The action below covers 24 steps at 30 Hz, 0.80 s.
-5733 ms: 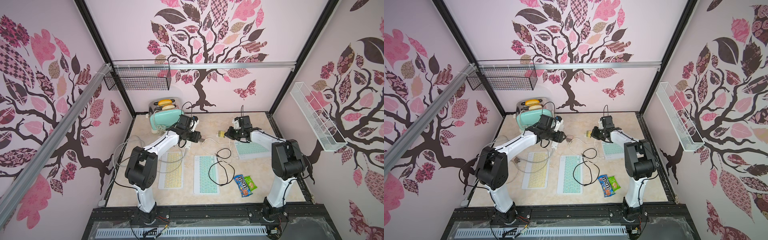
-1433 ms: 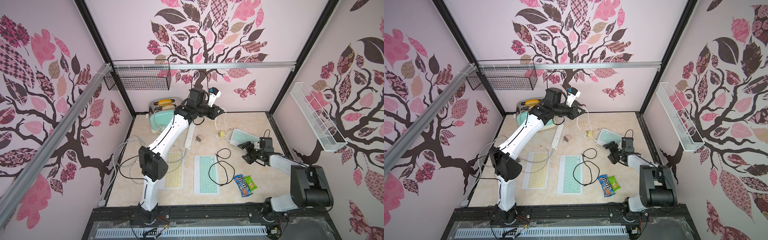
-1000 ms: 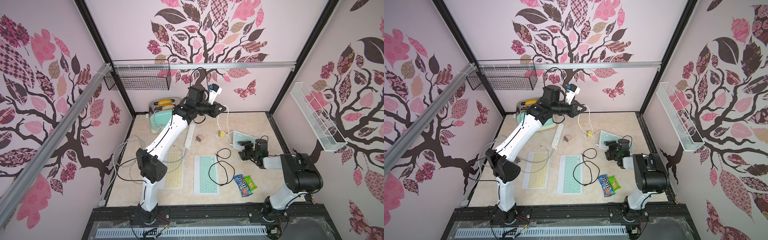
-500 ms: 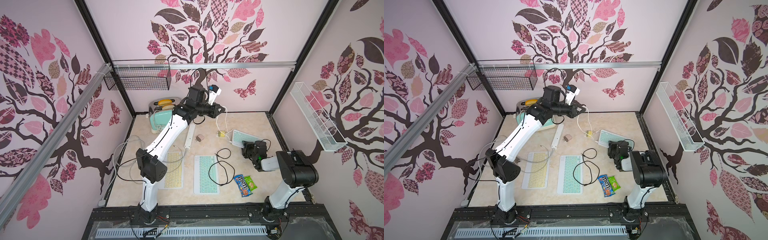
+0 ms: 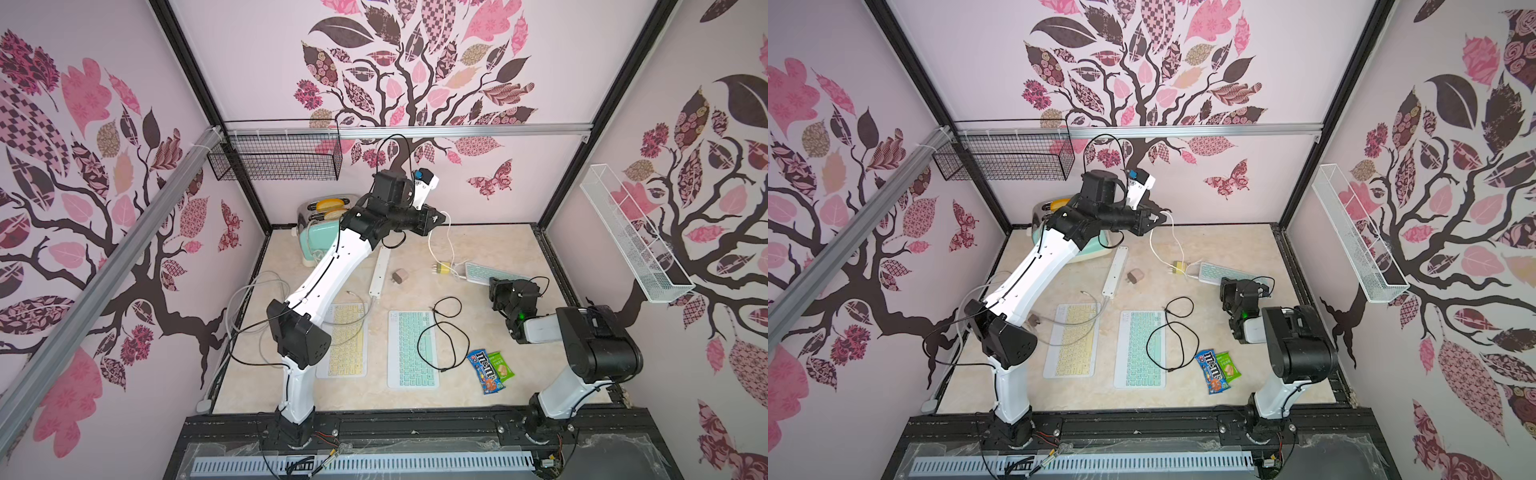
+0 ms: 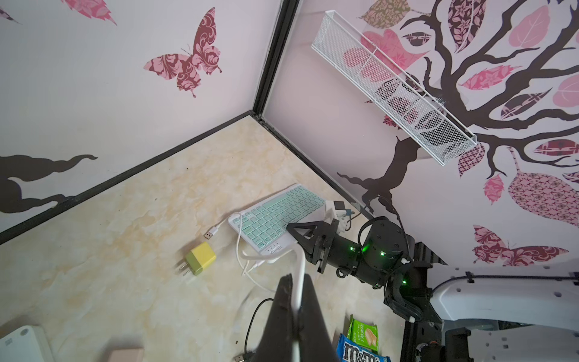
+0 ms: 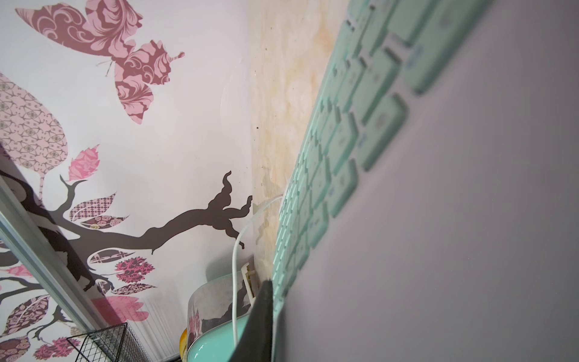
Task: Unplug the wireless keyboard
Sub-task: Pick up the keyboard from the center of the board.
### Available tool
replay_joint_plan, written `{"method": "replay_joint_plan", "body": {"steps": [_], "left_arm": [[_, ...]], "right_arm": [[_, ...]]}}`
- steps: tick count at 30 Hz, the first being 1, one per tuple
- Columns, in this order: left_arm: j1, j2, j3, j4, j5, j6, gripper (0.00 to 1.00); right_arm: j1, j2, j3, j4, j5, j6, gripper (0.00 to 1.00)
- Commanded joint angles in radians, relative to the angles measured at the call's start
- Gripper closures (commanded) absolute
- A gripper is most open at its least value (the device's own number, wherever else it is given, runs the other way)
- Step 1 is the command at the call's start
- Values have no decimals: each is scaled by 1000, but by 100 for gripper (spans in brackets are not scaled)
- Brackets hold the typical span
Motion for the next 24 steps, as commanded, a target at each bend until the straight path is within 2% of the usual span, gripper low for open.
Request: {"method": "replay_joint_plan", "body": {"steps": [1, 6, 11, 19, 24], "left_arm": [[26, -42, -32, 6, 0, 4, 100], [80, -57, -120, 39, 15, -6, 100], [116, -29, -166, 18, 9, 42, 100], [117, 118, -138, 50, 28, 30, 100], [115, 217, -148, 177, 31, -49, 98]], "right_arm": [[-1, -35, 25, -59, -11, -70, 99], [-20, -75, 66, -92, -82, -161, 100], [-40, -136, 117, -180, -131, -283, 100], [-90, -220, 214, -259, -195, -379, 100], [-92, -263, 277, -377, -168, -438, 100]]}}
